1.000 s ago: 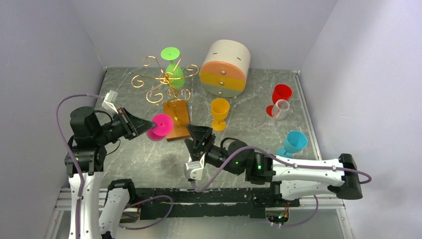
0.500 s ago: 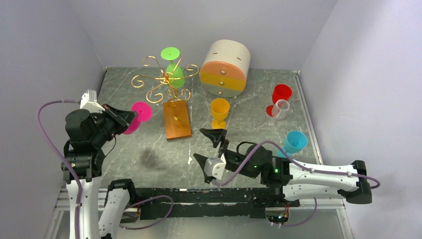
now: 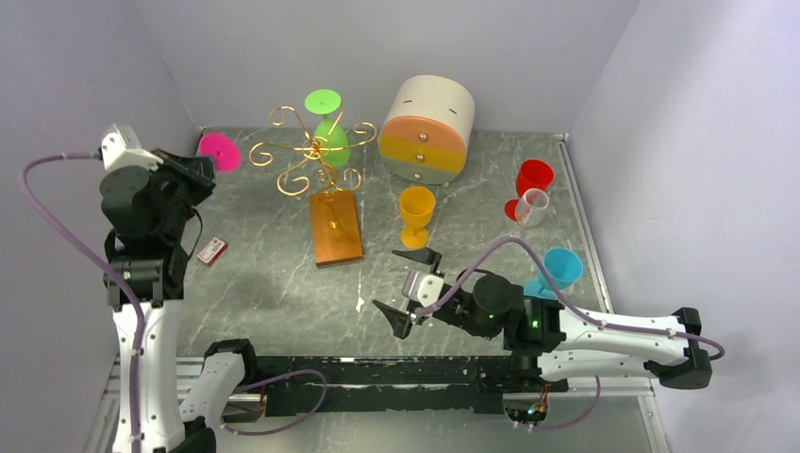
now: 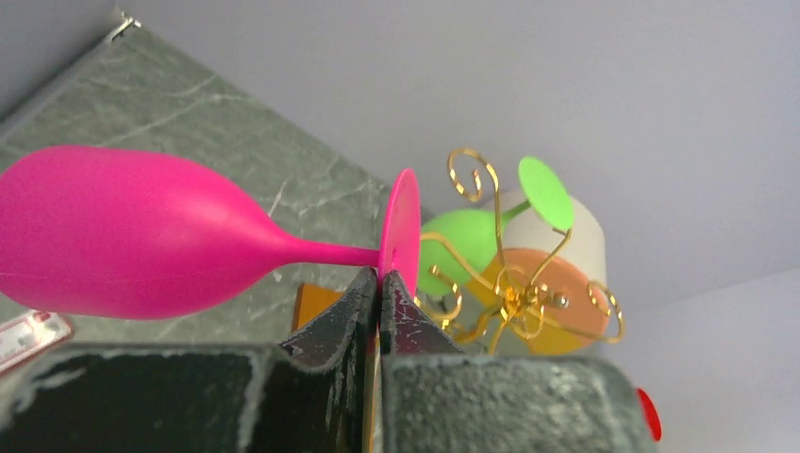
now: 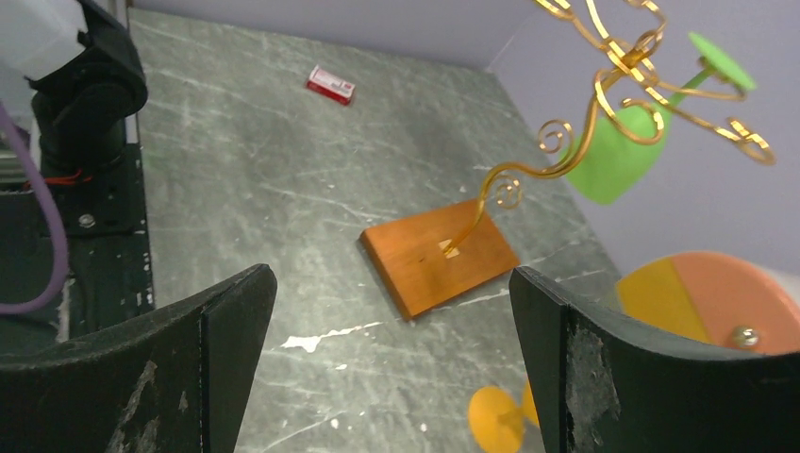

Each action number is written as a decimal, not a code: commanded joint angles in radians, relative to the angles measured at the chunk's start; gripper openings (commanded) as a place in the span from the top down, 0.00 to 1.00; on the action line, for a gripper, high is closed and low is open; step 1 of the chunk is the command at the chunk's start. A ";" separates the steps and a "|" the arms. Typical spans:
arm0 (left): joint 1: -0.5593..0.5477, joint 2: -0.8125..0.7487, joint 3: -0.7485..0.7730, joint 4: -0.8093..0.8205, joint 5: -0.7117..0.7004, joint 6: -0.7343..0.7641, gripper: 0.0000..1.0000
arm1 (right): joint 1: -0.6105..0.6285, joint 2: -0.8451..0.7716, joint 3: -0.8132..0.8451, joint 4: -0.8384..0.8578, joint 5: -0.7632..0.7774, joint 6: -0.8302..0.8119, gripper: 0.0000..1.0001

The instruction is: Place the wine glass upside down on the wine glass rack

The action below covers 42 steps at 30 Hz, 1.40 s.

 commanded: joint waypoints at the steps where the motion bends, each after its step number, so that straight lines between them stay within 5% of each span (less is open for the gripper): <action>1: -0.005 0.102 0.096 0.124 -0.021 0.034 0.93 | 0.005 0.011 0.032 -0.023 -0.017 0.087 0.00; 9: -0.005 0.270 0.228 0.144 0.219 0.033 0.93 | 0.005 0.106 0.131 -0.036 0.053 0.326 0.00; 21: 0.008 0.360 0.210 0.196 0.557 -0.052 0.93 | 0.005 0.072 0.126 -0.022 0.105 0.340 0.00; 42: 0.043 0.465 0.217 0.241 0.783 -0.047 0.93 | 0.004 0.100 0.155 -0.018 0.137 0.369 0.00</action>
